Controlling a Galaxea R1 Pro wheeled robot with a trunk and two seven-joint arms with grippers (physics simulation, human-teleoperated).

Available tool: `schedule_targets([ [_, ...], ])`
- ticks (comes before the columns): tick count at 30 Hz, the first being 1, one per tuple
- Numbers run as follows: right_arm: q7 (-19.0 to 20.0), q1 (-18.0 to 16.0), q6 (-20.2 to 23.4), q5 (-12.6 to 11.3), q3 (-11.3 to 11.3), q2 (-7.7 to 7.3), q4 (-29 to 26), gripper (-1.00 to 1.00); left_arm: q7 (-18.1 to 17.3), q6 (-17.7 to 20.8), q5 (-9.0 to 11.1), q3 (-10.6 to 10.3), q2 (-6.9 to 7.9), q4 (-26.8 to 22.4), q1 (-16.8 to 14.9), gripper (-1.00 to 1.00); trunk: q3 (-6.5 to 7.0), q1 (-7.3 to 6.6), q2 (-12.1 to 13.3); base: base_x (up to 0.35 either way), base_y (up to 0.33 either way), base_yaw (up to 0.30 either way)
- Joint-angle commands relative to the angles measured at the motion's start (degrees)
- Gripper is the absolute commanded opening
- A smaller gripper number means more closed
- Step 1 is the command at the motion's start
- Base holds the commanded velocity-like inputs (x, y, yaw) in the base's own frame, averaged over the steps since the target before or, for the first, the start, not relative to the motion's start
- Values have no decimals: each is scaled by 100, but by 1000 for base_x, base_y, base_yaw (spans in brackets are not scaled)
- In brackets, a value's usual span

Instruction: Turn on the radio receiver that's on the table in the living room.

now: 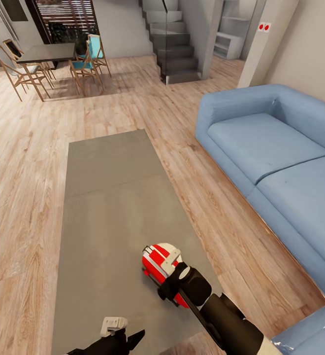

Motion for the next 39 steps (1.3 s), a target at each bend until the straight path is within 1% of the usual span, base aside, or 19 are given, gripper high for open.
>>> schedule_targets([
  [1, -2, 0, 0, -2, 0, -2, 24, 100, 0, 0, 0, 0, 0, 0, 0, 100, 0, 0, 0, 0, 0, 0],
  [7, 0, 0, 0, -4, -7, -2, 274, 100, 1, 0, 0, 0, -4, 1, 0, 100, 0, 0, 0, 0, 0, 0],
  [10, 3, 0, 0, 39, -8, -3, 381, 100, 1, 0, 0, 0, -3, 1, 0, 100, 0, 0, 0, 0, 0, 0],
  [17, 11, 0, 0, 153, -8, -4, 432, 100, 1, 0, 0, 0, -2, 3, 0, 100, 0, 0, 0, 0, 0, 0],
  [23, 13, 0, 0, 177, -10, -4, 439, 100, 1, 0, 0, 0, -4, 5, 0, 100, 0, 0, 0, 0, 0, 0],
  [24, 13, 0, 0, 178, -27, -4, 439, 100, 1, 0, 0, 0, -5, 5, 0, 100, 0, 0, 0, 0, 0, 0],
  [27, 18, -15, 0, 179, -242, -7, 445, 100, -1, 0, 0, 0, -2, 5, 0, 100, 0, 0, 0, 0, 0, 0],
  [30, 25, -22, 0, 184, -349, -10, 447, 100, 0, 0, 0, 0, -4, 5, 0, 100, 0, 0, 0, 0, 0, 0],
  [32, 28, -24, 0, 186, -389, -12, 448, 100, 0, 0, 0, 0, -4, 5, 0, 100, 0, 0, 0, 0, 0, 0],
  [39, 30, -25, 0, 188, -424, -19, 448, 100, 1, 0, 0, 0, -4, 5, 0, 100, 0, 0, 0, 0, 0, 0],
])
